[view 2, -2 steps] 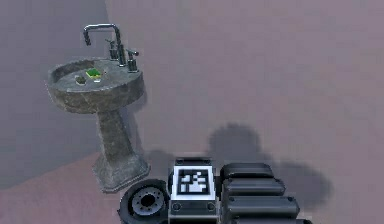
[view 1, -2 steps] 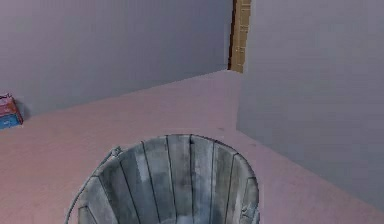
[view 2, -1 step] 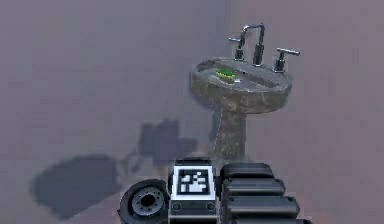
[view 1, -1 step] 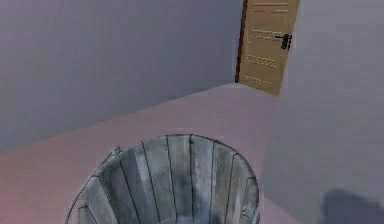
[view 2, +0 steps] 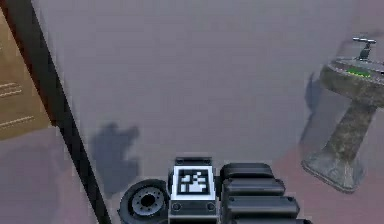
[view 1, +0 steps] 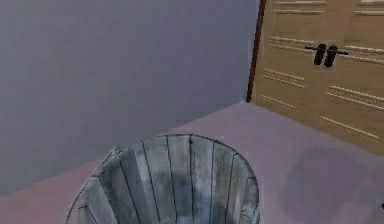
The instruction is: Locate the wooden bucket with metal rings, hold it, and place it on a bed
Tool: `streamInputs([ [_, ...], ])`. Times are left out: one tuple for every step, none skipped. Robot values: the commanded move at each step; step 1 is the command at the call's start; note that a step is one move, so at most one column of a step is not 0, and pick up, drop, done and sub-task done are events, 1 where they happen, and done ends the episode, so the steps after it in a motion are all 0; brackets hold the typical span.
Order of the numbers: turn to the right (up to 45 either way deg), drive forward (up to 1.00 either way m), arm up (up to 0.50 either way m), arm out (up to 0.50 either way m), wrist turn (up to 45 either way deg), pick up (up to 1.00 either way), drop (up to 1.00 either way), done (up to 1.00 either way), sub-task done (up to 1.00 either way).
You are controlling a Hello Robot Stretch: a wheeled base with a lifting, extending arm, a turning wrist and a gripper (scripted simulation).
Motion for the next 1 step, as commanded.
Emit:
streamInputs([
  [-6.0,0.00,0.00,0.00,0.0,0.00,0.00,0.00,0.00],
])
